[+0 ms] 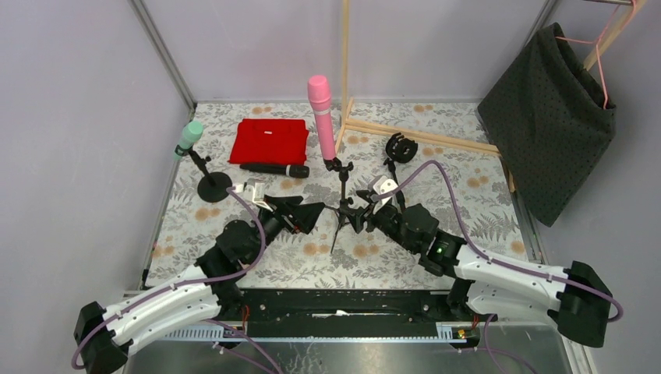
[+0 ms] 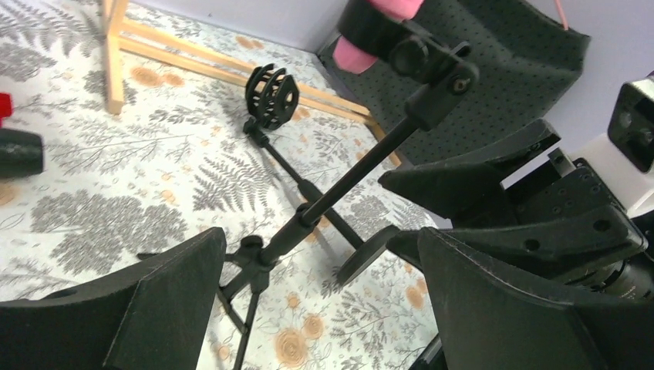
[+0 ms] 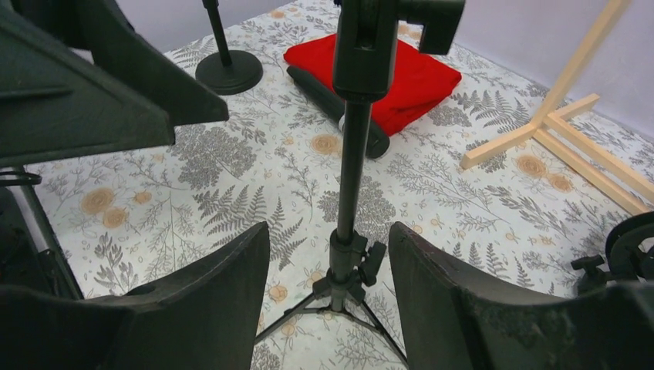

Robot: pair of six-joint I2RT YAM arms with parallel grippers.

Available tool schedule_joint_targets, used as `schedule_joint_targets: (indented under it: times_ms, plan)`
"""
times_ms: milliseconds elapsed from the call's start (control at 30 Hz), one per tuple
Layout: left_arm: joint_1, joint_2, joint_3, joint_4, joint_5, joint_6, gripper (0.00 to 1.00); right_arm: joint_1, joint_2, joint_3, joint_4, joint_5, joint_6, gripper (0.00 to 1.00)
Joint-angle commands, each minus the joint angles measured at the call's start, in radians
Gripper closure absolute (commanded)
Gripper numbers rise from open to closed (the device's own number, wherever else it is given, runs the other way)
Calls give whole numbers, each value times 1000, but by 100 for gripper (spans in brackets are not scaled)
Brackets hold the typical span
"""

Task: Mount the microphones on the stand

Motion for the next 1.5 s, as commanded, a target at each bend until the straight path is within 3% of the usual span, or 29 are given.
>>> schedule_joint_targets:
  times_ms: [0, 500, 900, 1467]
  plan:
    - [4, -68, -18, -80, -57, -5, 1, 0, 83, 1, 216, 41, -24, 36]
    - [3, -133, -5, -179, -98, 4, 1, -20, 290, 67, 416, 186, -114, 47]
    - [4, -146, -7, -190, -102, 6, 1, -37, 322, 100, 418, 52, -115, 60]
    - [3, -148, -10, -194, -98, 7, 1, -37, 312, 121, 414, 37, -151, 100]
